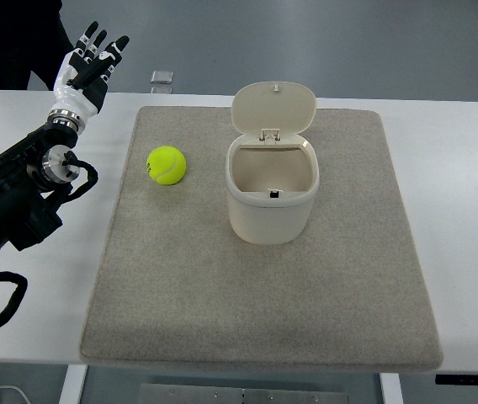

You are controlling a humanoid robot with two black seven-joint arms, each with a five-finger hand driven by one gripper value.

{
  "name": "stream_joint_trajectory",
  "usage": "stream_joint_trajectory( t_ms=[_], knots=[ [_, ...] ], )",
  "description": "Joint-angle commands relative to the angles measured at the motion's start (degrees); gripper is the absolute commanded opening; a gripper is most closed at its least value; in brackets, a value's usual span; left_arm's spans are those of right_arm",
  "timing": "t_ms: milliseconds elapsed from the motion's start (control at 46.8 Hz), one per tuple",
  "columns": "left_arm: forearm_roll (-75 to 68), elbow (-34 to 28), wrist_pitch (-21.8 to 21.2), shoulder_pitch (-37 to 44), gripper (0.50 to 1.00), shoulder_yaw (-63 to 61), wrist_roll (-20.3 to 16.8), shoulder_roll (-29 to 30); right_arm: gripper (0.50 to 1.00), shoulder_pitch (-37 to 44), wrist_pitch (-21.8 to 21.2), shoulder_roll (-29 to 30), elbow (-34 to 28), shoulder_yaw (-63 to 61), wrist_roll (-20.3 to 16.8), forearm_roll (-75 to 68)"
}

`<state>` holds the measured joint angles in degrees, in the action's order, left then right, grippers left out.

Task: Put tennis ball into box with left hand
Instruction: 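Raise the left hand and swing it over toward the tennis ball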

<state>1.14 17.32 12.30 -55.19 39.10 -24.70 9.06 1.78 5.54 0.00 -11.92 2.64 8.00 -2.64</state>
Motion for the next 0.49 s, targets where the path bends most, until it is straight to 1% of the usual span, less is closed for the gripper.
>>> stream_joint_trajectory(
  t_ms=[0,107,235,320,470],
  knots=[
    [-0.17,0.08,-0.08,0.09,0.992,-0.25,0.0,0.34,0.938,-0.02,0.0,0.0,-0.04,0.0,0.0,0.0],
    [0.18,-0.09,-2.28,-0.09,0.992,0.28,-0.53,0.51,0.938,0.07,0.0,0.0,0.05,0.0,0.0,0.0],
    [0.44,0.7,-0.44,-0.18,0.992,0.37,-0.53,3.85,0.938,0.07,0.0,0.0,0.05,0.0,0.0,0.0],
    [0.44,0.88,0.97,-0.7,0.992,0.37,-0.53,5.08,0.938,0.07,0.0,0.0,0.05,0.0,0.0,0.0],
    [0.44,0.79,1.23,-1.14,0.992,0.45,-0.53,6.32,0.938,0.07,0.0,0.0,-0.04,0.0,0.0,0.0]
  ],
)
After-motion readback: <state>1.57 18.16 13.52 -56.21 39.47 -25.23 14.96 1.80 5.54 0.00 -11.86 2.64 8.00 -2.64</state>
